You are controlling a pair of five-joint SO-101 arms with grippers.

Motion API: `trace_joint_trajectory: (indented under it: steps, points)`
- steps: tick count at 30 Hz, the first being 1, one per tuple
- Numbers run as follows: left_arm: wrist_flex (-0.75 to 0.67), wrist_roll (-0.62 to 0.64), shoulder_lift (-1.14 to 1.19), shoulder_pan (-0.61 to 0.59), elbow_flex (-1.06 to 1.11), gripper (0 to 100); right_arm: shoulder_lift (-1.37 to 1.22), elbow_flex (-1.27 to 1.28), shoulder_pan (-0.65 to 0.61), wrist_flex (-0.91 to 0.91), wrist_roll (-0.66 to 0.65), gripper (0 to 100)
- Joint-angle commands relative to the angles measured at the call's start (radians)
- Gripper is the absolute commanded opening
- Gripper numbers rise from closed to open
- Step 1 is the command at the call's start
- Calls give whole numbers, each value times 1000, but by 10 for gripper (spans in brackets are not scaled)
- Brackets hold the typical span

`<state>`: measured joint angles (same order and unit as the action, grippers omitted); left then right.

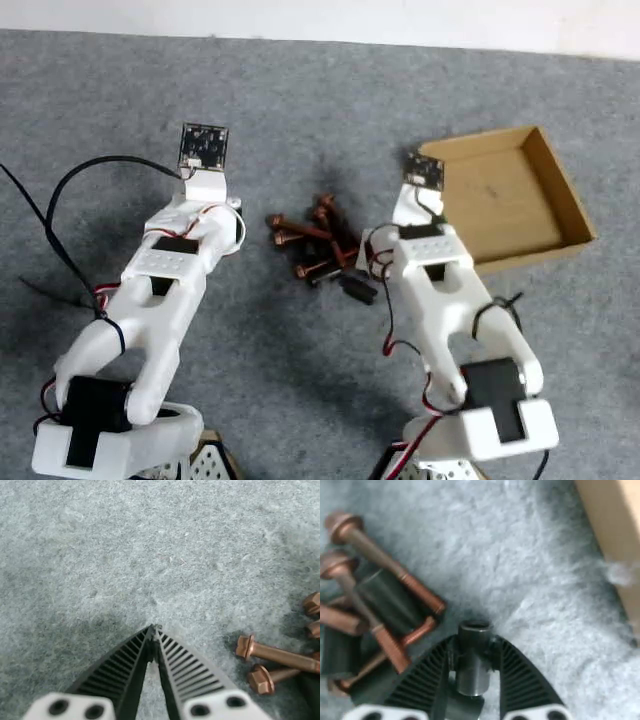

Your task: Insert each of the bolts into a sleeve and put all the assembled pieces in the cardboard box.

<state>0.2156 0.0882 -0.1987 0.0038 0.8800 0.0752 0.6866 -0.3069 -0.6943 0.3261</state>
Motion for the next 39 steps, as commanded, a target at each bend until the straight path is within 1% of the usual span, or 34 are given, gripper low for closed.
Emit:
trace_joint_trajectory:
  steps: [1, 3, 6, 8, 15, 18, 23, 24, 27, 28, 32, 34, 39]
  points:
    - [-3, 6, -5, 70, -58, 8, 119, 39, -19, 65, -15, 5]
    - [-3, 6, -5, 84, -58, 50, 151, 68, -19, 84, -15, 5]
    - [-3, 6, -4, 99, -56, 165, 188, 93, -19, 96, -17, 5]
    - [-3, 6, -4, 116, -53, 205, 205, 102, -19, 96, -17, 5]
    - [-3, 15, -2, 170, -50, 211, 231, 119, -19, 96, -17, 5]
    - [-3, 72, 13, 182, -58, 211, 231, 120, -19, 96, -17, 5]
    - [6, 80, 191, 176, -197, 211, 231, 122, -19, 97, -17, 5]
    - [31, 80, 229, 177, -231, 211, 231, 122, -19, 97, -17, 5]
    - [172, 86, 300, 185, -340, 211, 231, 122, -18, 97, -17, 5]
    - [218, 112, 300, 185, -371, 211, 231, 122, -16, 97, -17, 5]
    - [353, 318, 300, 182, -449, 211, 231, 127, -15, 124, -17, 5]
    - [388, 347, 302, 183, -473, 211, 225, 127, -13, 130, -18, 5]
    - [391, 351, 311, 240, -478, 207, 225, 127, -13, 131, -68, 5]
